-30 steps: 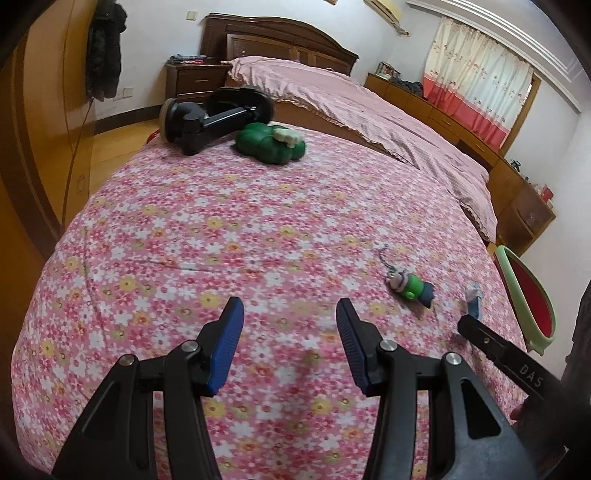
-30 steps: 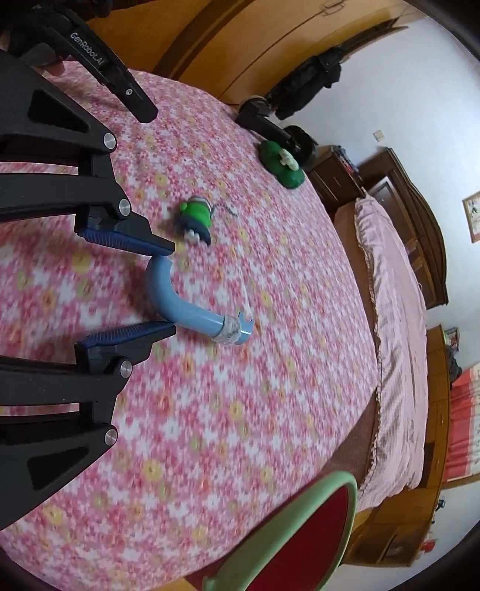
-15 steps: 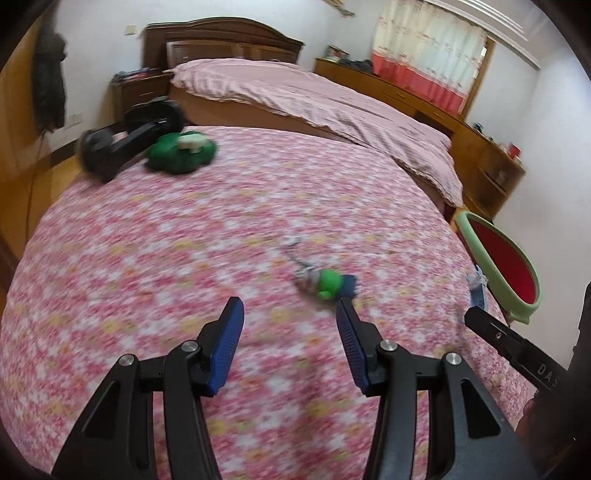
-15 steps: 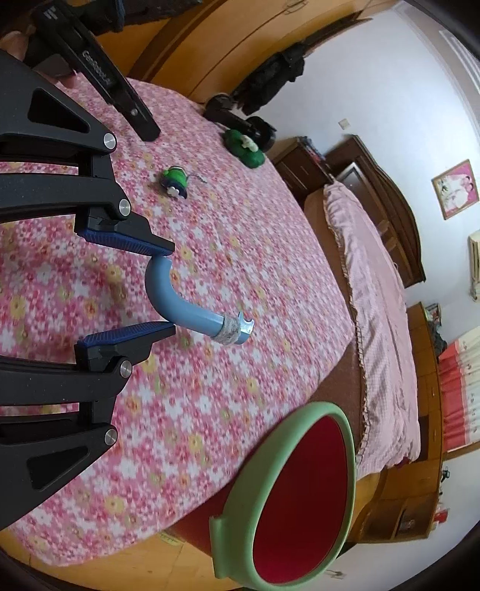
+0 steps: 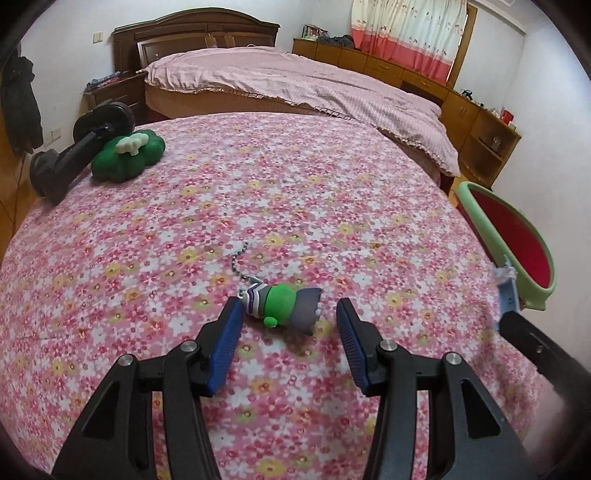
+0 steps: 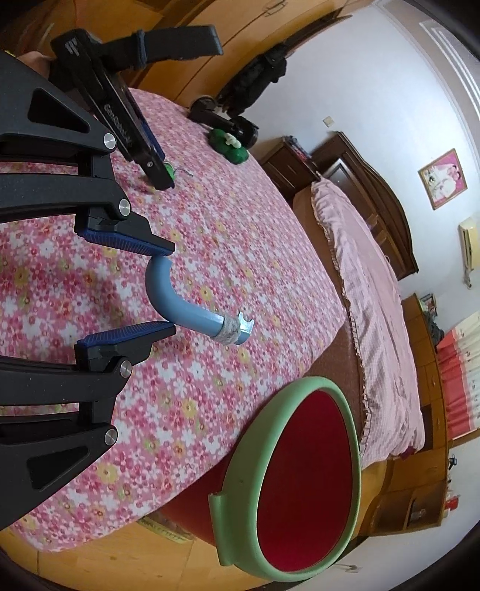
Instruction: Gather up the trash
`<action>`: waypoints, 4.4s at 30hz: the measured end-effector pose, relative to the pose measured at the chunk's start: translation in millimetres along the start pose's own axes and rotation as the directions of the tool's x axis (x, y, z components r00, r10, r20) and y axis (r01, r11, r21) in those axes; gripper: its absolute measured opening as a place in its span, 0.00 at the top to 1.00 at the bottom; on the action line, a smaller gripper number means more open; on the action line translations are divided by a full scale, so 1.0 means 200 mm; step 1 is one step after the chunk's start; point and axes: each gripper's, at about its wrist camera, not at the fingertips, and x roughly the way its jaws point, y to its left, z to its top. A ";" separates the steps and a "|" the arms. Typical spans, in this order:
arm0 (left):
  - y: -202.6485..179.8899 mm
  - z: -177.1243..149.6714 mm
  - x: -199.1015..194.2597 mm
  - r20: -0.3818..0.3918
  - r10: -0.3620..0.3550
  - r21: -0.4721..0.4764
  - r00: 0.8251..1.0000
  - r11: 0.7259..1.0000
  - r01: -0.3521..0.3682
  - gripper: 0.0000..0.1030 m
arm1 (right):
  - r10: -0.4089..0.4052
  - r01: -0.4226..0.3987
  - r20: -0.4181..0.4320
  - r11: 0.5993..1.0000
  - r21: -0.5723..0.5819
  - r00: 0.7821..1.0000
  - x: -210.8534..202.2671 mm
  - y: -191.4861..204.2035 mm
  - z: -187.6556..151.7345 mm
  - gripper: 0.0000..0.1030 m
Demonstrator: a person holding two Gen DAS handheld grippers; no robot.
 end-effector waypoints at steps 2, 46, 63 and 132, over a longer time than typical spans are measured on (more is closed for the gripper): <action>0.00 0.00 0.01 0.002 0.001 0.002 1.000 1.000 -0.001 0.49 | 0.002 -0.002 0.002 1.000 0.003 1.000 0.00 -0.01 0.00 0.64; -0.71 0.30 -0.17 0.106 -0.263 0.198 0.959 0.951 0.239 0.56 | -0.078 0.053 0.208 0.991 0.120 0.975 -0.38 -0.46 0.33 0.64; -1.17 0.33 0.20 0.003 -0.336 0.316 0.942 0.894 0.318 0.56 | -0.152 0.114 0.163 0.968 0.222 0.975 -0.27 -0.87 0.43 0.64; -0.37 0.08 -0.67 0.252 -0.132 0.099 0.959 0.989 0.110 0.45 | 0.008 0.006 0.299 0.999 -0.045 0.954 -0.67 -0.04 0.16 0.28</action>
